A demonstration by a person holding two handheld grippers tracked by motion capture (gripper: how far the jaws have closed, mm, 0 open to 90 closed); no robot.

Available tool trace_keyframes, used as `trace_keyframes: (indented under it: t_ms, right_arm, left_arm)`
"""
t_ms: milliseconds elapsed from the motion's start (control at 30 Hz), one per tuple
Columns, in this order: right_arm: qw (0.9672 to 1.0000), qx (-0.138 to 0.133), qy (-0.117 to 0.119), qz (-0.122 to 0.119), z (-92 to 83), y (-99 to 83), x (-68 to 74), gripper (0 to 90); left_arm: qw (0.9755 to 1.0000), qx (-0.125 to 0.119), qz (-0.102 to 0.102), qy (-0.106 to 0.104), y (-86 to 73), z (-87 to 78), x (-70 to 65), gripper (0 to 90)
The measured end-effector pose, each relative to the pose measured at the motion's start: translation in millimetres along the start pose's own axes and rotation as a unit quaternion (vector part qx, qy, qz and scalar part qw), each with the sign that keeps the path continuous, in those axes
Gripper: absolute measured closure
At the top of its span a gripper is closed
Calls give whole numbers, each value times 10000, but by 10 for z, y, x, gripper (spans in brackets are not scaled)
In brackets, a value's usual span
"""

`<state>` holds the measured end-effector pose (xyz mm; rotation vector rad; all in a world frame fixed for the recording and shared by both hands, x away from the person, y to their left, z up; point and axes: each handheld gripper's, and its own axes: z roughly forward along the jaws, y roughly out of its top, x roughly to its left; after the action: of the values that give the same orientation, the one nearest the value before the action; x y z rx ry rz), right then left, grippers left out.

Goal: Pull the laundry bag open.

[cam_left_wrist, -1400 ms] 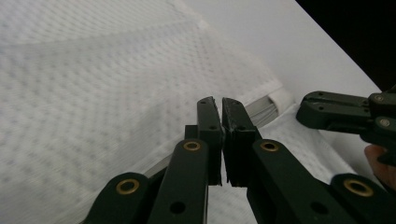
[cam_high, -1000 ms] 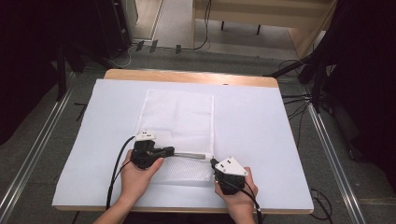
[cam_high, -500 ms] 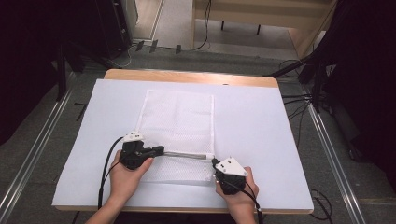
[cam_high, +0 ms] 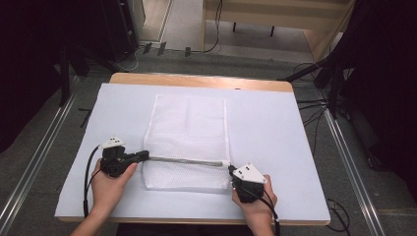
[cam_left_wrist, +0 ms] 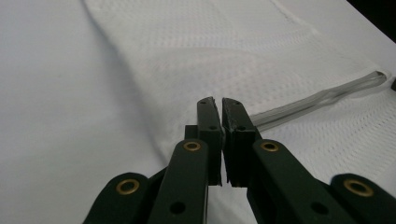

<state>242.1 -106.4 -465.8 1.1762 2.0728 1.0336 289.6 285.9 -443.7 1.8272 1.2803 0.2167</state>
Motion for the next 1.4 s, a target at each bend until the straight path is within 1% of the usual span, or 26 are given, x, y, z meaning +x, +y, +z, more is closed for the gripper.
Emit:
trace_keyframes:
  t_ms: [67,167,267,367,433,467,500,533,567,600,667,733,767,800,833,867,900,967,1000,1067,1100,1133,1167,1200,1267,1400]
  right_arm:
    - [10000,2,-4,-1,3,-6,-19,900]
    - [10000,41,-12,-55,13,-8,-8,900]
    - [9999,73,-22,-76,28,-10,6,900]
    - [10000,84,-15,-42,30,-14,0,900]
    - [10000,63,-1,-56,28,-23,-12,900]
    - [9998,-34,177,-86,29,-38,-24,900]
    - [9998,-34,177,-86,29,-38,-24,900]
    - [9997,-67,234,-63,16,-45,-32,900]
    - [9995,-118,276,-23,9,-46,-42,893]
    - [9994,-141,328,26,5,-47,-49,848]
    - [9986,-163,499,87,3,-53,-63,684]
    - [9982,-164,582,12,4,-60,-65,524]
    - [9981,-151,592,-9,1,-60,-64,445]
    - [9981,-151,592,-9,1,-60,-64,445]
    - [9985,-177,509,-83,-17,-56,-62,282]
    - [9985,-177,509,-83,-17,-56,-62,282]
    - [9989,-165,420,-89,-44,-37,-76,153]
    - [9990,-193,389,-73,-61,-29,-97,140]
    - [9990,-234,371,-27,-85,-24,-126,136]
    - [9984,-335,442,142,-152,-17,-255,69]
    - [9981,-350,476,196,-176,-21,-303,53]
    - [9981,-350,476,196,-176,-21,-303,53]
    - [9974,-414,511,296,-221,-35,-406,29]
    - [9973,-436,492,336,-245,-45,-456,23]
    - [9972,-475,418,408,-294,-66,-551,18]
    - [9966,-534,296,562,-389,-110,-740,12]
  left_arm:
    - [10000,-21,-74,-25,-17,-27,62,879]
    - [9999,14,23,98,-33,-48,97,879]
    - [9999,51,41,87,-48,-46,104,879]
    - [10000,64,-9,42,-85,-39,117,878]
    - [10000,15,35,-87,-113,-31,113,875]
    - [9997,-211,74,-75,-137,-69,116,813]
    - [9997,-211,74,-75,-137,-69,116,719]
    - [9993,-363,-5,-111,-138,-99,125,611]
    - [9981,-598,-35,-115,-131,-173,145,545]
    - [9975,-695,-32,-115,-130,-210,148,473]
    - [9966,-815,59,-93,-139,-281,147,341]
    - [9957,-904,144,-162,-159,-338,147,245]
    - [9951,-949,197,-191,-172,-365,147,217]
    - [9951,-949,197,-191,-172,-365,147,210]
    - [9936,-1028,369,-299,-196,-417,144,195]
    - [9936,-1028,369,-299,-196,-417,144,145]
    - [9924,-1118,402,-328,-210,-467,135,117]
    - [9917,-1163,418,-354,-220,-491,134,104]
    - [9909,-1209,392,-440,-227,-520,141,104]
    - [9878,-1282,551,-697,-257,-578,171,67]
    - [9870,-1305,595,-721,-271,-594,183,36]
    - [9870,-1305,595,-721,-271,-594,183,3]
    - [9865,-1318,681,-693,-297,-625,213,0]
    - [9869,-1310,712,-623,-310,-638,219,0]
    - [9863,-1284,849,-589,-333,-662,243,0]
    - [9868,-1302,823,-511,-361,-699,284,0]
